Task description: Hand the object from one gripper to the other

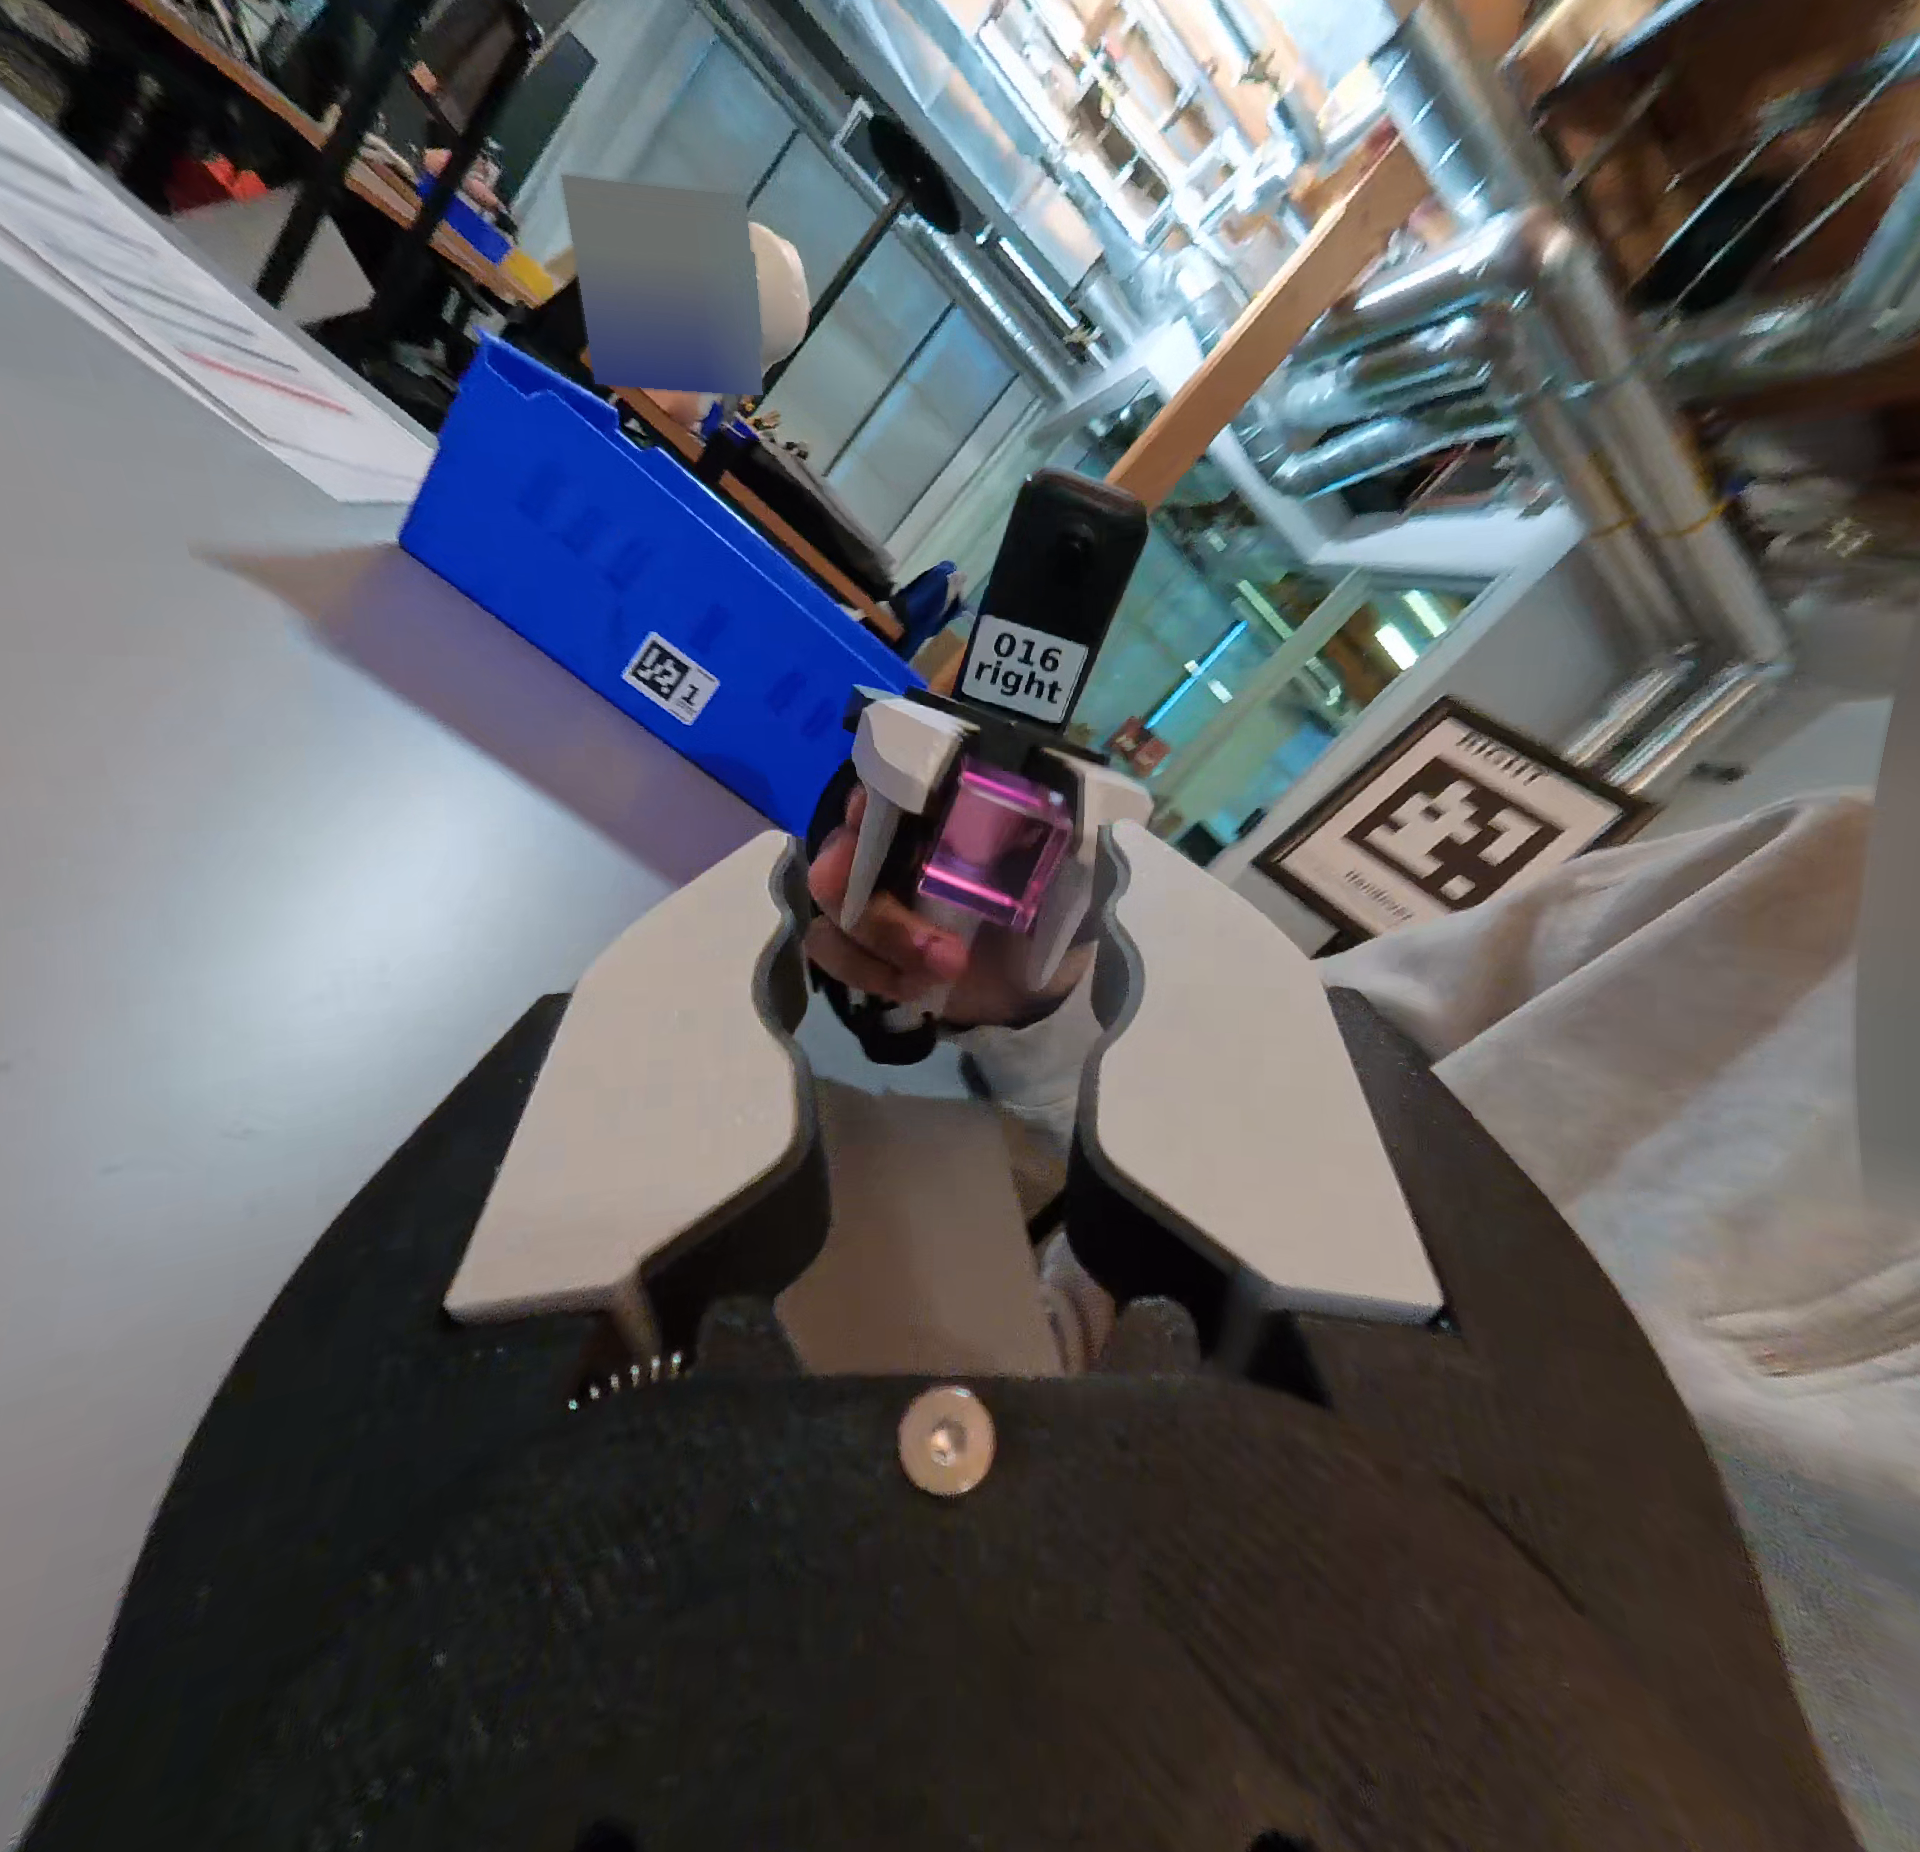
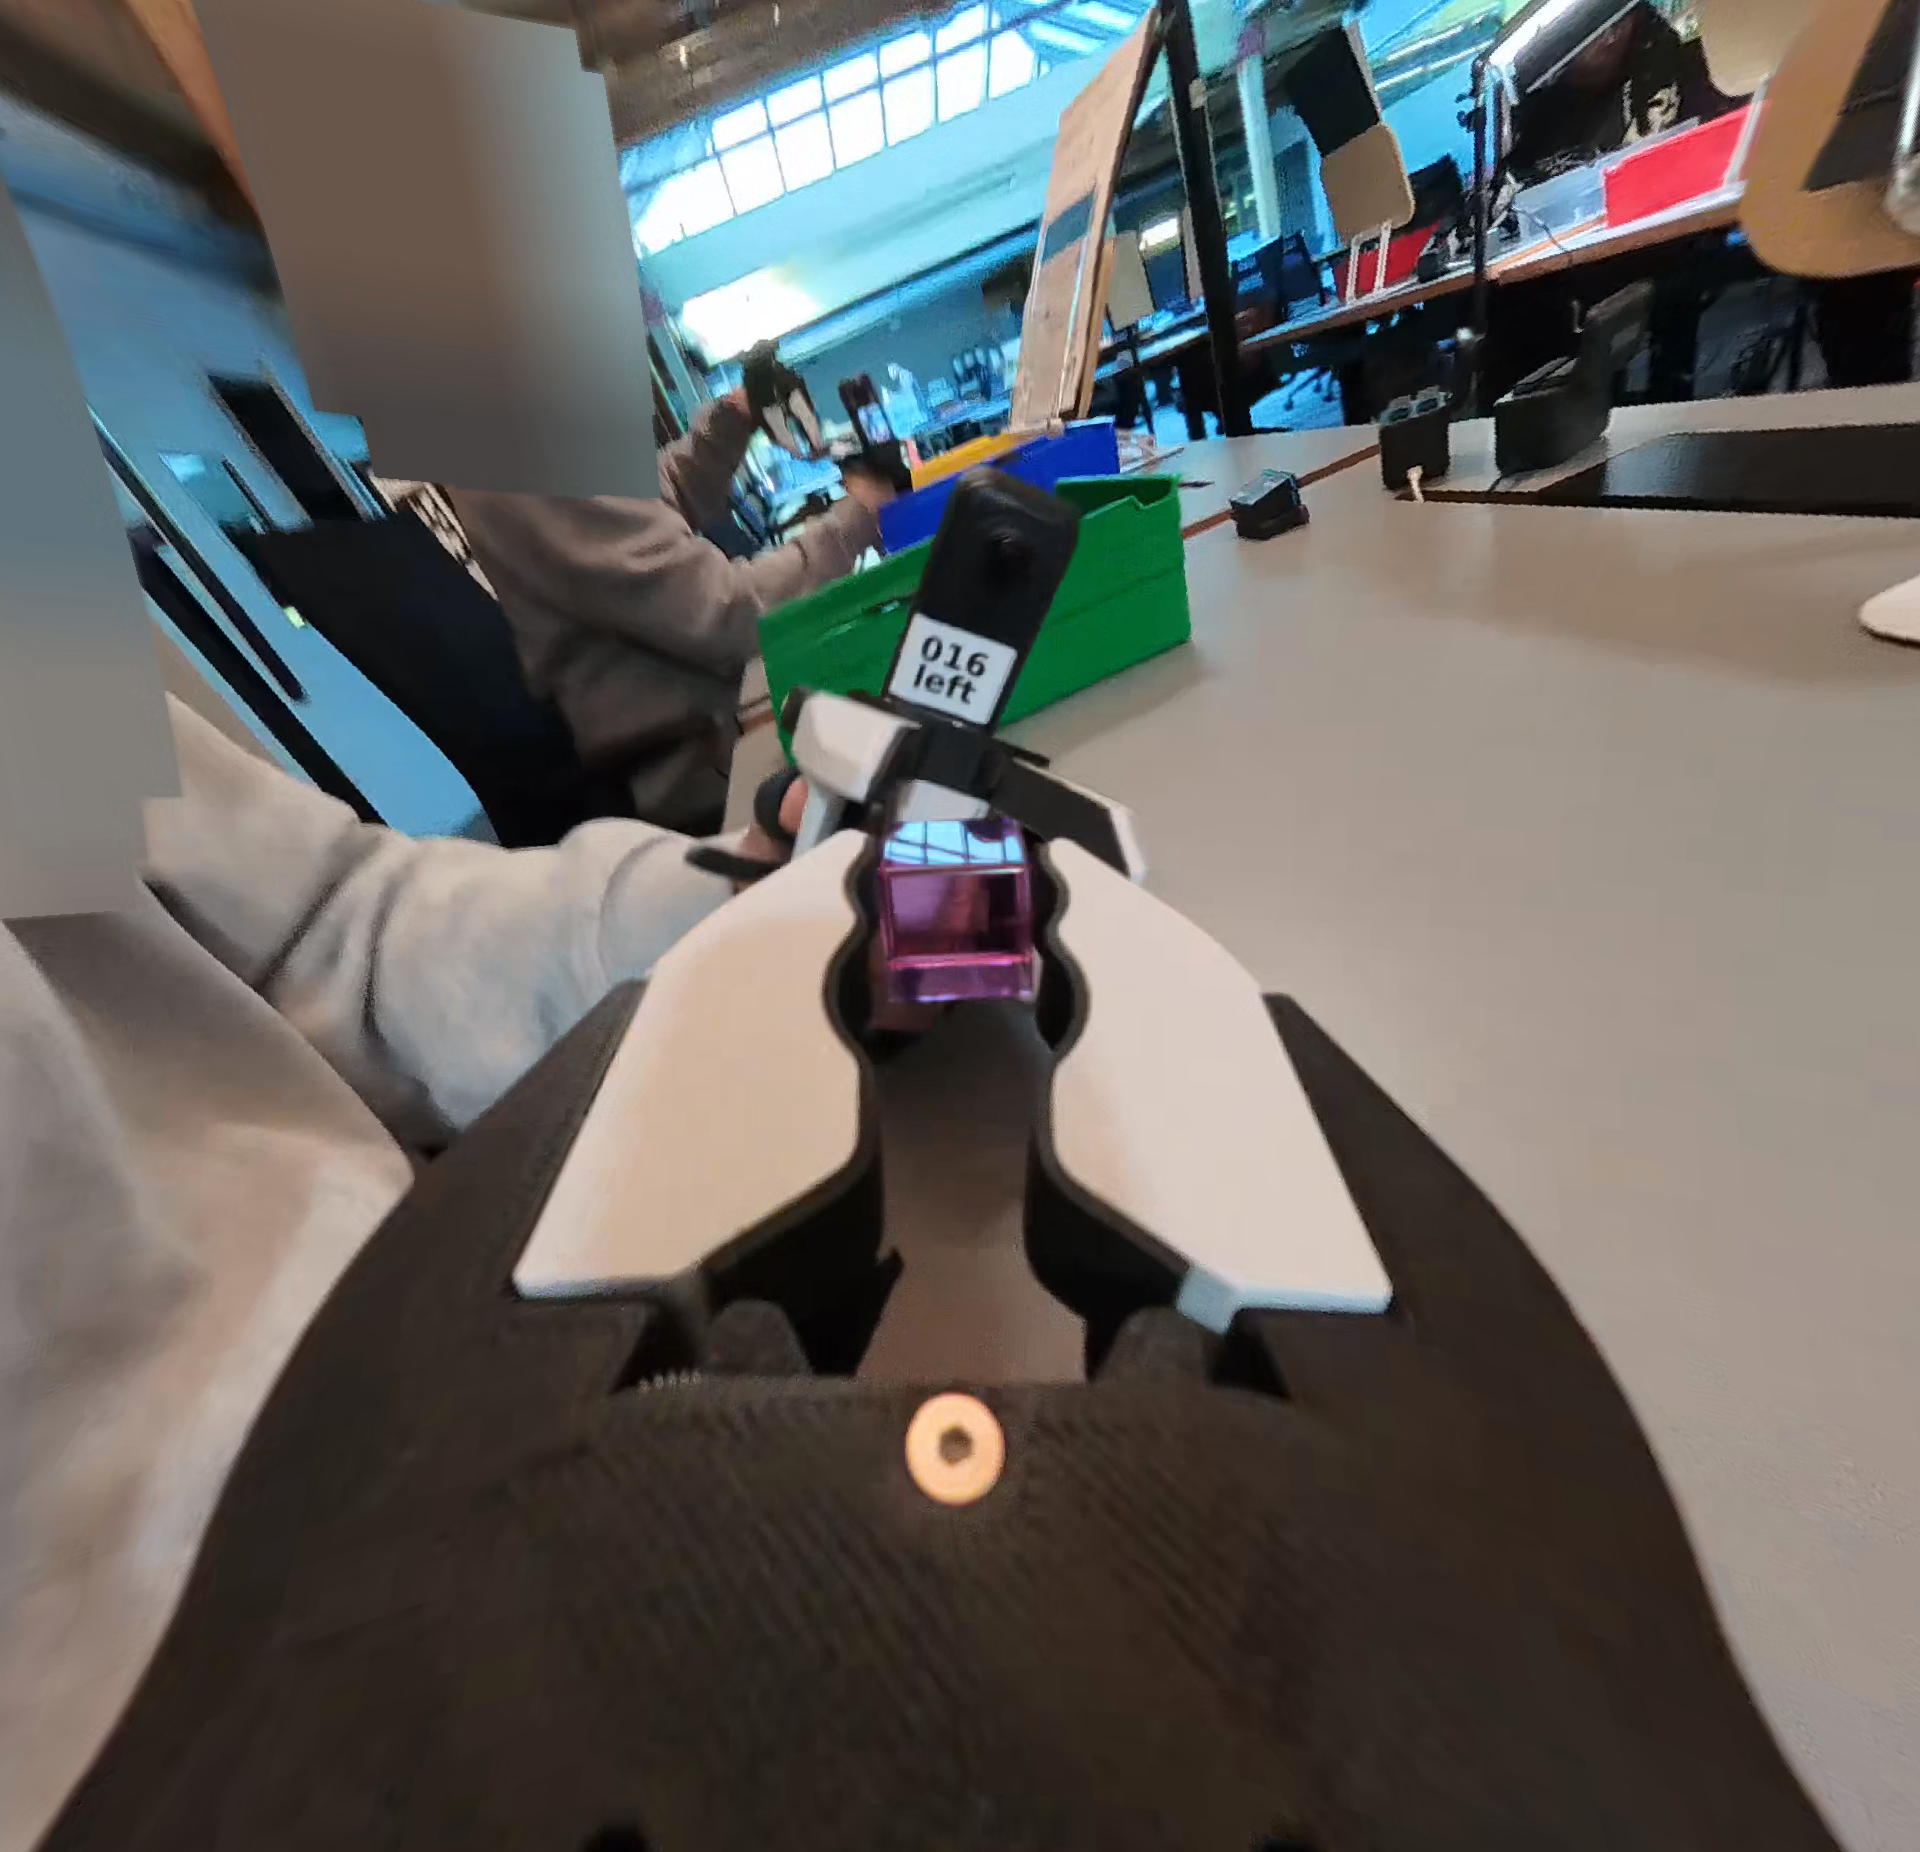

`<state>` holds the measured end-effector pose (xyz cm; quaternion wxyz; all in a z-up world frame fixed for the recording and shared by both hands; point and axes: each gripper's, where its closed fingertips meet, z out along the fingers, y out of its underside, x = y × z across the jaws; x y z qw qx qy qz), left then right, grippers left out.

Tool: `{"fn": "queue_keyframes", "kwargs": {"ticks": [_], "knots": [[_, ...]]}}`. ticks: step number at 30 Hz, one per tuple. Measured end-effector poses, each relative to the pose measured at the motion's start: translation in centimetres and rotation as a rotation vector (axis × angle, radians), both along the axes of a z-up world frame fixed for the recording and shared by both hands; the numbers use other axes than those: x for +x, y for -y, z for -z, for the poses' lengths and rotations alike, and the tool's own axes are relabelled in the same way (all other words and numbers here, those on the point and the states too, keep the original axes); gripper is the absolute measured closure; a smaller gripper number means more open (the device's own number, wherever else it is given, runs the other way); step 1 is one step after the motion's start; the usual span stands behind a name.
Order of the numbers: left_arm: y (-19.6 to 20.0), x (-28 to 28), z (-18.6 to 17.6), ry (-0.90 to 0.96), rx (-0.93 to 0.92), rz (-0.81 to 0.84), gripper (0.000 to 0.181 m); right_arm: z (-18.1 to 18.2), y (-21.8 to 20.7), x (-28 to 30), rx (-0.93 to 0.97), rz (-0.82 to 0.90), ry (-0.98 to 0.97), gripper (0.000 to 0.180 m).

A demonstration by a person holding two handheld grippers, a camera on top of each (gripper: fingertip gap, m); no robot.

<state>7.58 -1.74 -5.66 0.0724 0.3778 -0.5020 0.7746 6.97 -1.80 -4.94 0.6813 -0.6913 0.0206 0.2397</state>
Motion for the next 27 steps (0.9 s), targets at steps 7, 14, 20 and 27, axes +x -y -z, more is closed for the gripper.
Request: {"fn": "queue_keyframes", "kwargs": {"ticks": [7, 14, 20, 27], "knots": [[0.9, 0.1, 0.8, 0.253, 0.412, -0.172, 0.132, -0.8, 0.6, 0.8, 0.019, -0.041, -0.257, 0.152], [0.8, 0.7, 1.1, 0.398, 0.646, -0.33, 0.13, -0.2, 0.4, 0.7, -0.023, -0.085, -0.403, 0.151], [2.2, 0.3, 1.8, 0.523, 0.807, -0.333, 0.13, 1.0, 0.1, -0.1, -0.114, -0.201, -0.6, 0.152], [2.4, 0.1, 2.1, 0.547, 0.868, -0.316, 0.15, 1.5, 0.0, -0.6, -0.16, -0.265, -0.68, 0.143]]}}
